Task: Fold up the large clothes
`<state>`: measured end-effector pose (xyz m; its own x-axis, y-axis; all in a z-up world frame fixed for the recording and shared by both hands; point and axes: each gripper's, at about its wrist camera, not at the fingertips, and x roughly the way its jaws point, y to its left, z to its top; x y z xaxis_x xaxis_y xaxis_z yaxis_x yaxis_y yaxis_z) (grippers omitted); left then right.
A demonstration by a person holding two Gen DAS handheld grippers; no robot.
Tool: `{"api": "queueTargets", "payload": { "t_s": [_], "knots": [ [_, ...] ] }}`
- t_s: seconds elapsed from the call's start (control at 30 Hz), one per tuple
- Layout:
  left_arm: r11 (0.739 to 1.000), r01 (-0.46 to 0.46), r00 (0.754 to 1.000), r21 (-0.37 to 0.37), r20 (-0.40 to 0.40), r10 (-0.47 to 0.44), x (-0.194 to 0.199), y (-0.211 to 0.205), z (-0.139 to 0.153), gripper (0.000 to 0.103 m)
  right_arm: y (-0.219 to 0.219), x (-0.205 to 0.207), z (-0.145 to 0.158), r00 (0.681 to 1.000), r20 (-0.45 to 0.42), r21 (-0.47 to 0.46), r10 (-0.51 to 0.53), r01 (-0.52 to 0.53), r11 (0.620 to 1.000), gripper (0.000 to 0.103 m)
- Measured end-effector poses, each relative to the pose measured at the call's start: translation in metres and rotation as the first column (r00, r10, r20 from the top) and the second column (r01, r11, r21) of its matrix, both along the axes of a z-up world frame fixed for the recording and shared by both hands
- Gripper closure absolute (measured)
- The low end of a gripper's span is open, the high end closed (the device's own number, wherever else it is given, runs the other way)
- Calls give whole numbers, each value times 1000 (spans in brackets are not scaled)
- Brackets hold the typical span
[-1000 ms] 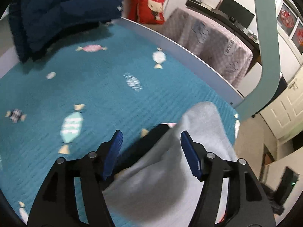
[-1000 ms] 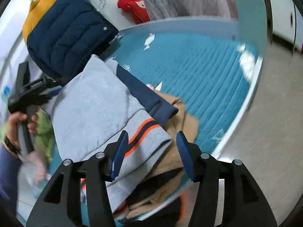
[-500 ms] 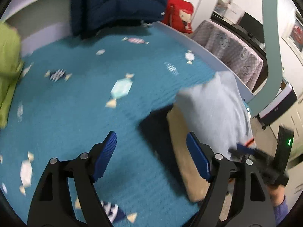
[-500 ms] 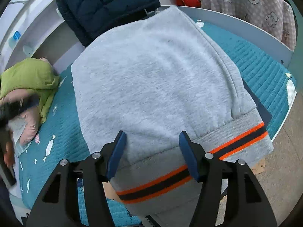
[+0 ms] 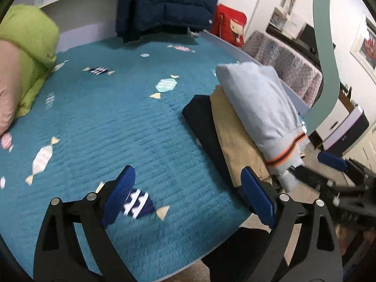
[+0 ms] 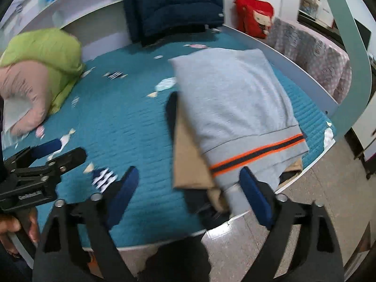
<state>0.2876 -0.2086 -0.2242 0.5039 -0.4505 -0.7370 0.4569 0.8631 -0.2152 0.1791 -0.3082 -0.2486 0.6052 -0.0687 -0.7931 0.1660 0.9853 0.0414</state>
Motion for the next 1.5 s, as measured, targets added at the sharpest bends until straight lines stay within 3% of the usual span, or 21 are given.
{"api": "queueTargets", "payload": {
  "t_s": [0.1, 0.47, 0.9, 1.13, 1.5],
  "knots": [
    [998, -19, 1000, -53, 4, 19, -23, 23, 10, 11, 26, -14, 8, 999, 9, -48, 32, -32, 998, 14],
    [980, -197, 971, -14, 136, 197, -108, 102, 60, 6, 92, -66, 56, 993, 99, -157, 63, -47, 986, 11],
    [955, -294, 930, -47, 217, 297, -175, 143, 101, 5, 131, -119, 102, 975, 205, -207, 84, -40, 977, 10],
    [932, -357, 887, -59, 291, 358, -210, 169, 130, 5, 156, -145, 131, 945, 292, -218, 144, -81, 973, 10],
    [887, -450, 779, -101, 441, 445, -270, 197, 182, 5, 175, -184, 168, 885, 419, -228, 202, -112, 967, 10]
  ]
}}
